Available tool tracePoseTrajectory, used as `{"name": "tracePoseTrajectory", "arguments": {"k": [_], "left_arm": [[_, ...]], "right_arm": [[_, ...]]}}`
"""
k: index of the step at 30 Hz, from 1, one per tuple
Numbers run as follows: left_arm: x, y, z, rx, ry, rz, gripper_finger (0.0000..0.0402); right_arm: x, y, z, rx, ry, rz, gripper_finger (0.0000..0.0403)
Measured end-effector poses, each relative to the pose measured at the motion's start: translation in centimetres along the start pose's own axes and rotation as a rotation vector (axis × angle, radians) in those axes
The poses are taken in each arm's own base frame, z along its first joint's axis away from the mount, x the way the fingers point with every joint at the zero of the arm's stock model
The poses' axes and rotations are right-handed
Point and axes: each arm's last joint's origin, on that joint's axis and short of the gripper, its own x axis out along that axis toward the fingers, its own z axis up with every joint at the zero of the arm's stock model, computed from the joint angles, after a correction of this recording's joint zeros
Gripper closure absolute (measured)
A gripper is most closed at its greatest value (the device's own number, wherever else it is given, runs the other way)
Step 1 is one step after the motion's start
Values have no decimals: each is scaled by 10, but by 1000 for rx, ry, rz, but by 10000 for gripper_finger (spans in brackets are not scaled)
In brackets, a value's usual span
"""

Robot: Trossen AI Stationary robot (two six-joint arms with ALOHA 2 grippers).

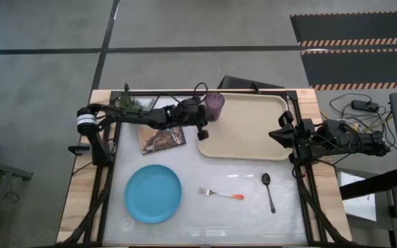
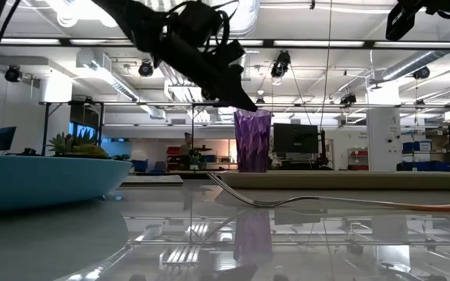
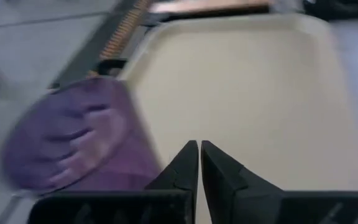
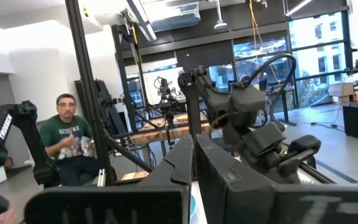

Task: Pick and place plate/cup/fork/spoon on tray
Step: Put the purple cup on the tray

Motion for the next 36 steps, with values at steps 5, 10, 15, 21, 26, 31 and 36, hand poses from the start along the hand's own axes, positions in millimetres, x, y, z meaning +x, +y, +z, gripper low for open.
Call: {"name": "tracePoseTrajectory", "arguments": {"k": [5,10,15,21,26,31,36], "left_arm": [[7,12,-11,-30,-7,75,401],[11,20,-18,-69,-3,101,401],[22,26,-26,-77,9,126,401],[32,29,-37,-100,11,143,402],[38,36,-39,-111,-20,191,402],[43,43,-43,-122,-48,216,402],[44,46,-45,-129,-46,224,402]], "right_arm": [[0,0,0,-1,-1,0,394],[0,0,0,-2,-1,0,394],[0,0,0,-2,-1,0,394],[0,0,0,-4,3,-1,394],[0,0,-1,-9,6,-1,394],[0,0,-1,-10,6,-2,394],[0,0,-1,-10,6,-2,394]]}}
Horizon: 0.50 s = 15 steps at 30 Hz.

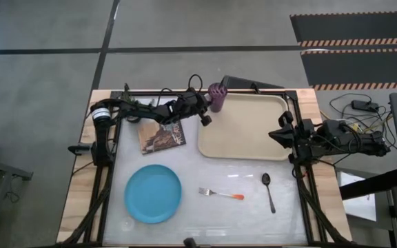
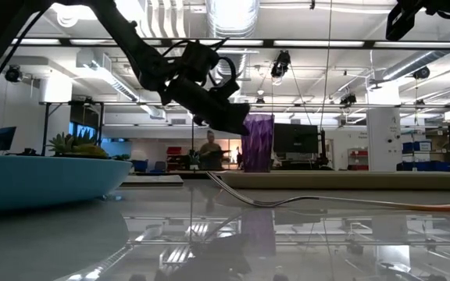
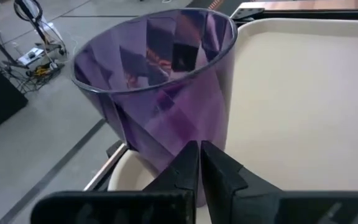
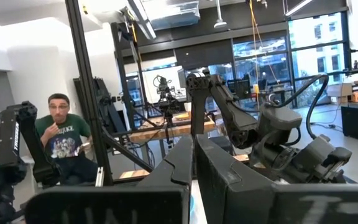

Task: Pick and place plate/cup/fork/spoon on tray
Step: Put the purple cup on the tray, then put the blue plate on the tray to the bottom right of the purple cup

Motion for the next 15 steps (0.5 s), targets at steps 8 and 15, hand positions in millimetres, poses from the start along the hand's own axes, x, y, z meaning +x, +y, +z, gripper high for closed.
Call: {"name": "tracePoseTrajectory", "arguments": {"k": [8,15], "left_arm": [[-24,-9,20,-59,1,-38,402],[-81,-38,51,0,46,-156,401]], "right_arm": [[0,0,0,1,0,0,394],[1,0,-2,21,19,-2,394]]}}
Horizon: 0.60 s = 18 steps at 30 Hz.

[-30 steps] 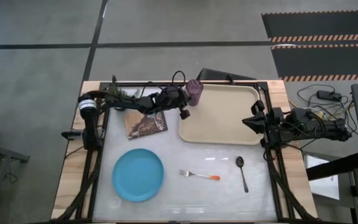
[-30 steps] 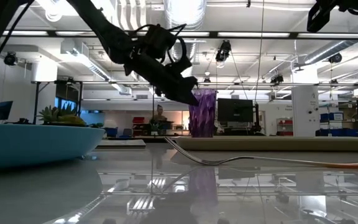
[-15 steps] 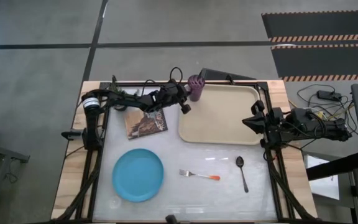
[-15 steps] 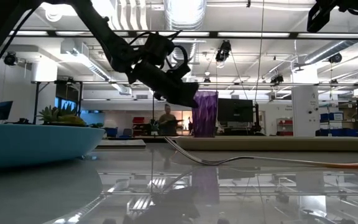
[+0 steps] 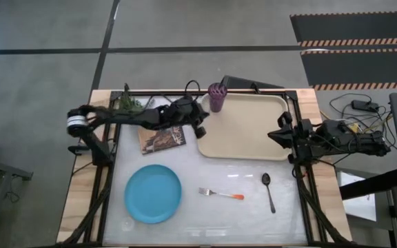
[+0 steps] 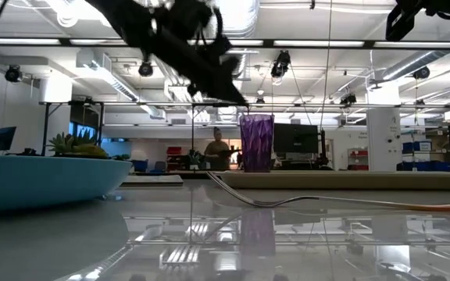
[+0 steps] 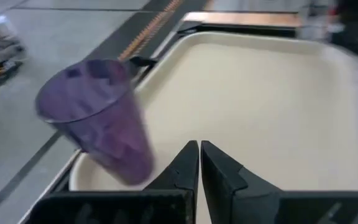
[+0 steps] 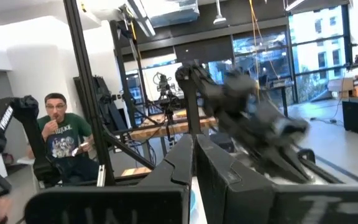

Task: Pick and place plate/cup/fork/spoon on tray
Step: Put the blue plate on the tray to the bottom right of the purple cup

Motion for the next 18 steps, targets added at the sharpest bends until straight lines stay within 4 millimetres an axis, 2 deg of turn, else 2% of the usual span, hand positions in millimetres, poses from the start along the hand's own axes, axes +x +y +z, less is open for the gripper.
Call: {"name": "tracePoseTrajectory", "arguments": {"k": [6,10,14,18], "left_arm": [[-61,-31,10,55,-53,-120,401],[-98,-42,7,87,-125,-185,401],[-126,-41,2,81,-200,-219,401],[-143,-34,-8,74,-225,-221,401]], "right_arm": [[11,-2,-9,73,64,-14,394],[38,-4,-25,103,136,-31,394],[57,-4,-34,115,137,-18,394],[75,-1,-41,132,139,1,394]]}}
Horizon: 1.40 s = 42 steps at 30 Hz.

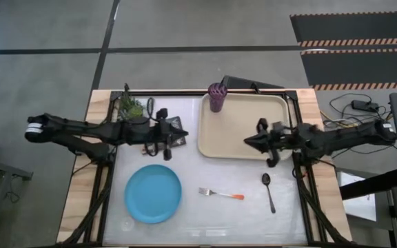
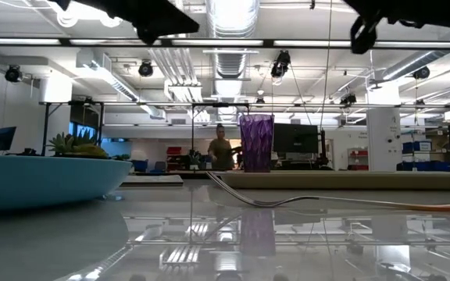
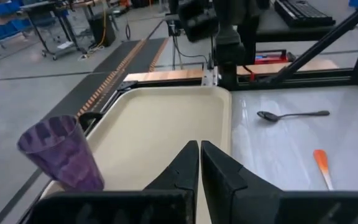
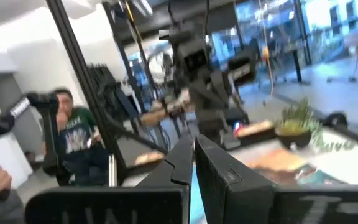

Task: Pick and place plate/cup/fork/spoon on tray
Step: Put the blue plate on the tray to the bottom right of the purple cup

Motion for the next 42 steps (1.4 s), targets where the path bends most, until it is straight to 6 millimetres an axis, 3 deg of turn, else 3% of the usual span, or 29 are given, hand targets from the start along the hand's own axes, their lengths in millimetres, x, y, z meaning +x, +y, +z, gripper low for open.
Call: {"name": "tracePoseTrajectory", "arguments": {"k": [6,12,16,24,28,35,42], "left_arm": [[-17,3,-3,25,-97,12,401],[-24,4,-2,19,-138,16,401],[-25,4,-12,18,-129,14,402],[-40,6,3,-8,-273,11,401],[-55,5,8,-27,-325,-73,402],[-79,4,10,-54,-341,-262,402],[-89,5,6,-50,-302,-274,402]], "right_arm": [[38,7,-3,17,88,9,394],[85,19,-9,14,173,26,394],[116,26,-9,25,185,36,394],[167,24,-36,68,269,7,394],[190,21,-55,81,351,-25,394],[231,17,-83,73,501,-79,394],[268,15,-107,14,586,-97,394]]}}
